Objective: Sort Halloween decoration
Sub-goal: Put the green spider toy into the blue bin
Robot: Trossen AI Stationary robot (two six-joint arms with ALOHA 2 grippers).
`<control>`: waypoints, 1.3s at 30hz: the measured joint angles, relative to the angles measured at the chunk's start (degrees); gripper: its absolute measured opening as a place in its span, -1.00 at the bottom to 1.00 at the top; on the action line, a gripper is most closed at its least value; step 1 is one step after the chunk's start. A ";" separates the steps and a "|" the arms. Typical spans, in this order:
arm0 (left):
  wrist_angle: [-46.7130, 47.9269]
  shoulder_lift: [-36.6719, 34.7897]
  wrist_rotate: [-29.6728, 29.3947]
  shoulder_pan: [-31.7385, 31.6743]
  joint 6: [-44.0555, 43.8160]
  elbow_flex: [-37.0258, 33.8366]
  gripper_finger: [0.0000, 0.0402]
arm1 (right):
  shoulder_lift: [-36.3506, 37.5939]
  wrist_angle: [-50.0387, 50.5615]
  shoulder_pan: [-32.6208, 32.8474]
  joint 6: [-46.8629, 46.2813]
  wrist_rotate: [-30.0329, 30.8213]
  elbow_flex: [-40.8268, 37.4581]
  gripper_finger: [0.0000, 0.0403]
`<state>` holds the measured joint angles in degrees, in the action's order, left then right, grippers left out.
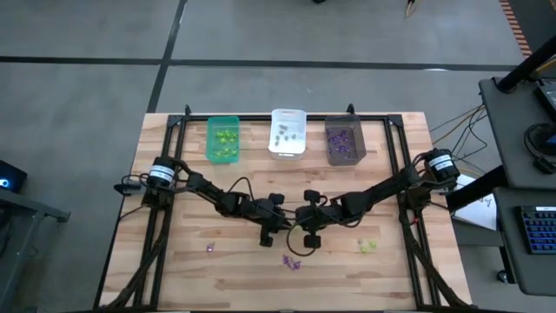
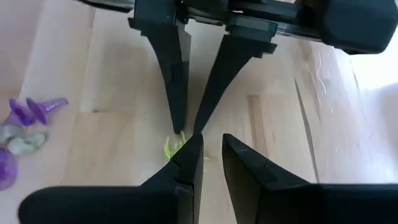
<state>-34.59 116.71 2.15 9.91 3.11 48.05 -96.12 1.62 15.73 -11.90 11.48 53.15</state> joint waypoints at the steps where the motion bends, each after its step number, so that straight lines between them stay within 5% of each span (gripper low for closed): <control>1: -0.06 0.00 0.00 0.00 0.00 0.00 -0.82 | 0.00 -0.03 0.02 -0.50 -0.01 0.00 -0.73; 11: -0.24 0.04 0.00 0.00 -0.04 -0.04 -0.82 | 0.00 -0.74 -0.11 -1.81 1.09 0.04 -0.86; 20: -0.35 0.04 -0.02 0.00 -0.04 -0.04 -0.82 | -0.02 0.30 0.28 0.10 -1.43 0.07 -0.32; 25: -0.39 0.04 -0.02 0.00 -0.04 -0.07 -0.82 | -1.27 0.57 0.28 0.11 -1.63 0.04 -0.18; 39: -0.54 0.07 -0.02 0.00 -0.07 -0.07 -0.82 | -5.26 -1.13 0.09 1.46 -3.95 0.04 -0.44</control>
<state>-35.14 116.77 2.13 9.91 3.05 47.99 -101.38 0.49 15.81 -10.45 7.52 53.19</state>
